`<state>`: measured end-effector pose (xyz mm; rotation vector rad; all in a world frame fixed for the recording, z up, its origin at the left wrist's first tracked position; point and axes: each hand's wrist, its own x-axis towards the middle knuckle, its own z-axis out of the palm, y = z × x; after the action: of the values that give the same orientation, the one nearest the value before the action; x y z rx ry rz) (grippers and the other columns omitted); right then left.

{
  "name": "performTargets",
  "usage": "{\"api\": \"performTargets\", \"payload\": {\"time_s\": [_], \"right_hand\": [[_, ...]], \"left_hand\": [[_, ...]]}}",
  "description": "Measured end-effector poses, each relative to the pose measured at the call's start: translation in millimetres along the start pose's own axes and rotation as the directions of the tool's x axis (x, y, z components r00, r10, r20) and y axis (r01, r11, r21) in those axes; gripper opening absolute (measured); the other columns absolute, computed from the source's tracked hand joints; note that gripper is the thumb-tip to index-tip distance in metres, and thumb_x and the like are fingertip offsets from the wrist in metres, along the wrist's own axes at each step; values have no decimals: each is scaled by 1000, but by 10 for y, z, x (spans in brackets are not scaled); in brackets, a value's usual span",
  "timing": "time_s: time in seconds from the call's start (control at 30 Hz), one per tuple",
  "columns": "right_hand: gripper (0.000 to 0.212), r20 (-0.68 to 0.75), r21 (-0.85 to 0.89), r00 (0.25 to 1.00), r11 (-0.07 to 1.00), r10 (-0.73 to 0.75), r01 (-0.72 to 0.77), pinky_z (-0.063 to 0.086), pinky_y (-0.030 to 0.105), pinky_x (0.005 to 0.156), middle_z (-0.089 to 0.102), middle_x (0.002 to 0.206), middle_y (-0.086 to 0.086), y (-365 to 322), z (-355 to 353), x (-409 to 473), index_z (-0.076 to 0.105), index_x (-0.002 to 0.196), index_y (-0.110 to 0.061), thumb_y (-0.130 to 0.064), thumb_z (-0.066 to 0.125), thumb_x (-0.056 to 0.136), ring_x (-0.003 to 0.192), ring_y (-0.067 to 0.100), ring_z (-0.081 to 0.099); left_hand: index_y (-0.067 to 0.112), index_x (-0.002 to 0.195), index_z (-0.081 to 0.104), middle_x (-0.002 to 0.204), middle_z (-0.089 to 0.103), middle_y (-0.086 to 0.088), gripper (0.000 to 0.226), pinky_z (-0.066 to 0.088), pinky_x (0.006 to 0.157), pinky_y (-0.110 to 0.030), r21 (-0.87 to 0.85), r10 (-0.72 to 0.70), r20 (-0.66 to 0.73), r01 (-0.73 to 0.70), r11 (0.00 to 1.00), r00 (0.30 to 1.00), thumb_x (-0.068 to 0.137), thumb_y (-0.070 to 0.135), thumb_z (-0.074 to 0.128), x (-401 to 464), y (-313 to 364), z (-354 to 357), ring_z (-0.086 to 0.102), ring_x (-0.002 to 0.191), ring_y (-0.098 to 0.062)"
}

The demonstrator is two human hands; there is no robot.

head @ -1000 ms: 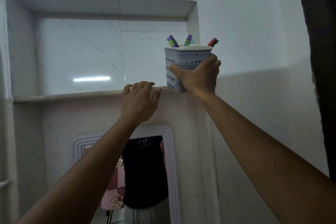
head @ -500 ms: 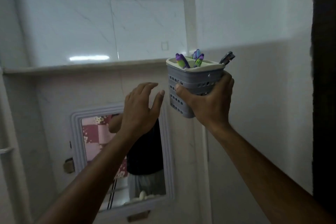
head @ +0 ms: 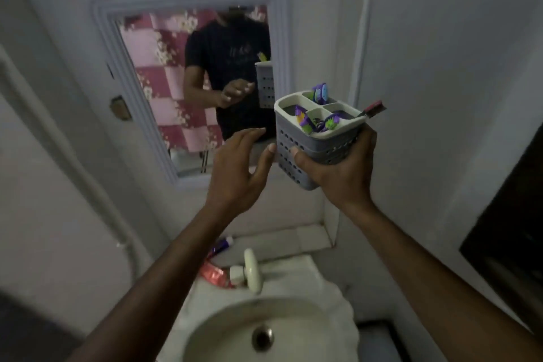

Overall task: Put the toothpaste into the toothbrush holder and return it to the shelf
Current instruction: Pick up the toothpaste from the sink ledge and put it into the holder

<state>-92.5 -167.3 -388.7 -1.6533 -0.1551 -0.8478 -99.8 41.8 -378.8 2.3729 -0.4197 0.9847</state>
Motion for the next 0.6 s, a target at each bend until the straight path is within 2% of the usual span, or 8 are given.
{"api": "performTargets", "payload": {"time_s": [0.1, 0.17, 0.3, 0.43, 0.6], "right_hand": [[118, 89, -83, 986, 988, 139, -132, 61, 49, 102, 57, 140, 8, 399, 34, -476, 50, 144, -9, -63, 98, 51, 127, 24, 68], [116, 145, -145, 969, 973, 201, -180, 60, 54, 102, 58, 138, 8, 623, 33, -793, 50, 141, -9, -62, 96, 49, 127, 29, 69], [110, 210, -247, 902, 913, 377, -324, 59, 44, 101, 61, 135, 4, 994, 42, -1358, 46, 132, -17, -66, 93, 44, 124, 26, 70], [118, 216, -354, 831, 834, 513, -423, 58, 37, 95, 66, 132, 4, 1350, 82, -1787, 46, 132, -10, -73, 92, 43, 123, 28, 72], [109, 183, -431, 780, 762, 598, -483, 46, 25, 87, 58, 127, -5, 1734, 176, -2141, 44, 134, -5, -44, 111, 57, 121, 27, 70]], "left_hand": [[13, 140, 66, 138, 69, -3, 43, 51, 105, -40, 13, -102, 70, 102, 995, 992, 109, 42, 61, -592, -196, 203, 64, 126, -20], [14, 140, 67, 139, 70, -3, 43, 50, 106, -41, 26, -189, 136, 187, 982, 973, 108, 43, 61, -993, -321, 313, 64, 128, -21], [17, 142, 65, 139, 69, -2, 42, 51, 106, -46, 38, -309, 247, 310, 950, 918, 109, 43, 60, -1664, -609, 499, 64, 126, -22], [17, 143, 64, 140, 68, -1, 44, 53, 107, -46, 12, -409, 305, 426, 905, 860, 110, 45, 57, -2139, -870, 661, 63, 130, -20], [17, 140, 65, 137, 69, 0, 46, 55, 103, -49, -16, -571, 300, 603, 798, 764, 112, 47, 47, -2539, -1210, 891, 65, 123, -20]]}}
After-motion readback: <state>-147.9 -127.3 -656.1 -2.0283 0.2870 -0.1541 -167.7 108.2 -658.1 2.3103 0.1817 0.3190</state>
